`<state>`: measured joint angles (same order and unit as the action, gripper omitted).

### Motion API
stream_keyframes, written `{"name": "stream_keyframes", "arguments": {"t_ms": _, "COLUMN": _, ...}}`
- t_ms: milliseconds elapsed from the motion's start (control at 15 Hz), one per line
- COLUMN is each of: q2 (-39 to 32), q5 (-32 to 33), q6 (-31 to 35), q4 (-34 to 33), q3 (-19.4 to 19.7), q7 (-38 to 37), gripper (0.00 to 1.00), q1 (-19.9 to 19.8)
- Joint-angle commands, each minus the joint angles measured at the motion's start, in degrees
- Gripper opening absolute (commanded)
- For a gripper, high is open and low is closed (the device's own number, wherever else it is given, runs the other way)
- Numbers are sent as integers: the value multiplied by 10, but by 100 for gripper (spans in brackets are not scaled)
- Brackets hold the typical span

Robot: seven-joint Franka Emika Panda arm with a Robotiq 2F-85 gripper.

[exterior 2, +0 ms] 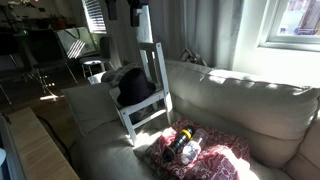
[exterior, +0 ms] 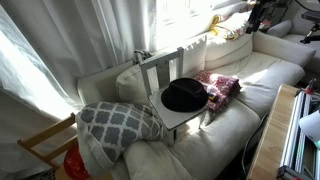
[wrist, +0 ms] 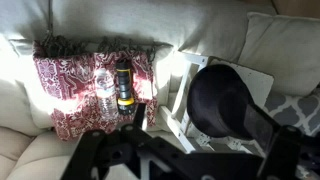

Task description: Turn the chair ninety degrees anticlockwise, pick up the hat and hang it on the right corner of the chair backrest

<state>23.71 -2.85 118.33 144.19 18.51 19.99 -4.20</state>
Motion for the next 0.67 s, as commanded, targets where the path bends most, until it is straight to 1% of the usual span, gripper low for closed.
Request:
{"name": "stream_keyframes", "arguments": {"t_ms": 0, "q2": -2, "q5": -6, "q6": -1, "q4": -1, "q3": -13, "q7": 5, "gripper": 100, "q1": -14}}
{"name": "stream_keyframes", "arguments": {"t_ms": 333, "q2": -2, "q5": -6, "q6": -1, "q4": -1, "q3": -13, "q7": 5, "gripper": 100, "q1": -14}}
{"name": "stream_keyframes", "arguments": {"t_ms": 467, "q2": -32, "q5": -41, "q6": 7, "q4": -6, "q3": -40, "q7": -41, "gripper": 100, "q1": 8}}
{"name": "stream_keyframes", "arguments": {"t_ms": 533, "q2": -41, "q5": -54, "q6": 18, "q4": -6, "q3": -61, "q7": -81, "gripper": 100, "q1": 13}}
{"name": "stream_keyframes", "arguments": {"t_ms": 600, "q2": -51, "q5": -61, "q6": 20, "q4": -11, "q3": -86, "q7": -136, "gripper": 100, "q1": 13}}
